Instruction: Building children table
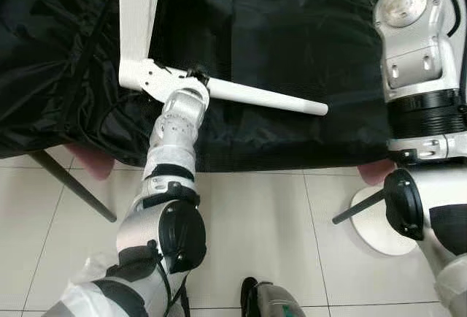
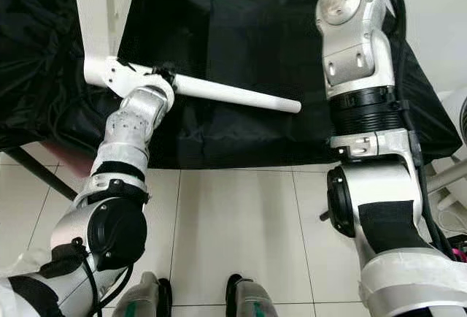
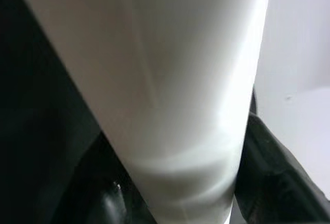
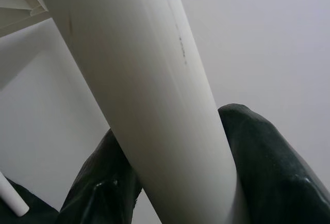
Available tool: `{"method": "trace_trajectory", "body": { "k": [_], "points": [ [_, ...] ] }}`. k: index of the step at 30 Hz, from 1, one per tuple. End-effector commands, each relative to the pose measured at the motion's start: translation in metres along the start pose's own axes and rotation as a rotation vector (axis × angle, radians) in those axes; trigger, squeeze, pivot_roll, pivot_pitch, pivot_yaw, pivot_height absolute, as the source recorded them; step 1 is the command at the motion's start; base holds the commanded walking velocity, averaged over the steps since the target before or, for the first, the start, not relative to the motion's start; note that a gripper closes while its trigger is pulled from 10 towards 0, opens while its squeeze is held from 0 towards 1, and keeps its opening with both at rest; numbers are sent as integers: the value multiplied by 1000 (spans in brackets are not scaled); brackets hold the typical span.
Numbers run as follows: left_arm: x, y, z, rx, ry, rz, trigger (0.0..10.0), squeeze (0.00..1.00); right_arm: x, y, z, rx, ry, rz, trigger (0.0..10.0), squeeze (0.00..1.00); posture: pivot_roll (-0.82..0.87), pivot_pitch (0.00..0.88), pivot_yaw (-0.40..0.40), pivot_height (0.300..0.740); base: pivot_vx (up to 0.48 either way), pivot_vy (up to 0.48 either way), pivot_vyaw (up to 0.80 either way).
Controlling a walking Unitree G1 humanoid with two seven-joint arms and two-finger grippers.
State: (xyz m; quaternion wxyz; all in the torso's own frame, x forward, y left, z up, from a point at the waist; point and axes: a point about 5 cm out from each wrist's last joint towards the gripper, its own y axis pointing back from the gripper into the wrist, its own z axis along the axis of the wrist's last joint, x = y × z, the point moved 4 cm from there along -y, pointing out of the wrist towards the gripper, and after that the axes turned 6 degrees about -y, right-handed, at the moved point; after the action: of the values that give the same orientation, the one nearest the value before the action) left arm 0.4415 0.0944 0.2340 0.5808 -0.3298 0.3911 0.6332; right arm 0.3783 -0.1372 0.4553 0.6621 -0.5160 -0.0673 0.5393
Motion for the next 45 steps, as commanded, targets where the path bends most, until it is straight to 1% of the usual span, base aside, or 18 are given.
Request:
{"method": "trace_trajectory", "body": {
  "k": [1,2,3,5,10,14,16,20,22,23,29,30,33,37,38,41,42,45],
  "points": [
    [-47,8,15,-78,-59,-149,0,0,-21,-1,4,-8,-183,-106,0,0,-52,176,22,740,0,0,0],
    [-63,14,29,-137,-115,-210,0,0,-25,-1,3,-7,-182,-116,0,0,-52,179,23,740,0,0,0],
    [-63,14,29,-137,-115,-210,0,0,-25,-1,3,-7,-182,-116,0,0,-52,179,23,740,0,0,0],
    [-110,35,62,-306,-247,-392,0,0,-35,1,-4,13,-193,-150,0,0,-49,183,21,740,0,0,0],
    [-144,53,80,-413,-318,-520,0,0,-39,6,-17,64,-230,-186,0,0,-46,185,17,740,0,0,0],
    [-200,94,95,-531,-396,-756,0,0,-30,28,-62,227,-333,-203,0,0,-42,190,9,740,0,0,0],
    [-207,100,94,-551,-428,-785,0,0,-27,34,-73,269,-371,-213,0,0,-42,190,9,740,0,0,0],
    [-223,122,73,-542,-527,-906,0,0,13,80,-121,443,-532,-154,0,0,-42,194,17,740,0,0,0],
    [-224,122,68,-532,-552,-920,0,0,19,89,-128,467,-540,-149,0,0,-42,194,17,740,0,0,0],
    [-219,117,55,-490,-593,-915,0,0,33,102,-136,495,-616,-127,0,0,-41,196,21,740,0,0,0],
    [-208,107,25,-410,-734,-908,0,0,41,119,-151,533,-730,-146,0,0,-36,200,32,740,0,0,0],
    [-205,105,16,-383,-775,-908,10000,0,44,122,-152,530,-770,-144,10000,0,-34,201,35,740,0,0,0],
    [-198,103,2,-338,-817,-916,10000,0,44,124,-151,511,-839,-156,10000,0,-32,203,36,740,0,0,0],
    [-190,101,-8,-292,-860,-907,10000,0,41,128,-152,495,-827,-177,10000,0,-29,201,42,740,0,0,0],
    [-184,99,-13,-269,-873,-903,10000,1000,41,131,-155,496,-835,-186,10000,376,-29,201,42,740,0,0,0],
    [-182,98,-15,-263,-880,-904,10000,1000,41,132,-156,497,-843,-192,10000,376,-29,201,42,740,0,0,0],
    [-179,98,-17,-252,-881,-905,10000,1000,41,132,-156,488,-858,-195,10000,1000,-29,200,43,740,0,0,0],
    [-173,98,-22,-219,-891,-897,10000,1000,38,134,-157,479,-870,-210,10000,1000,-29,198,43,740,0,0,0]
  ]
}}
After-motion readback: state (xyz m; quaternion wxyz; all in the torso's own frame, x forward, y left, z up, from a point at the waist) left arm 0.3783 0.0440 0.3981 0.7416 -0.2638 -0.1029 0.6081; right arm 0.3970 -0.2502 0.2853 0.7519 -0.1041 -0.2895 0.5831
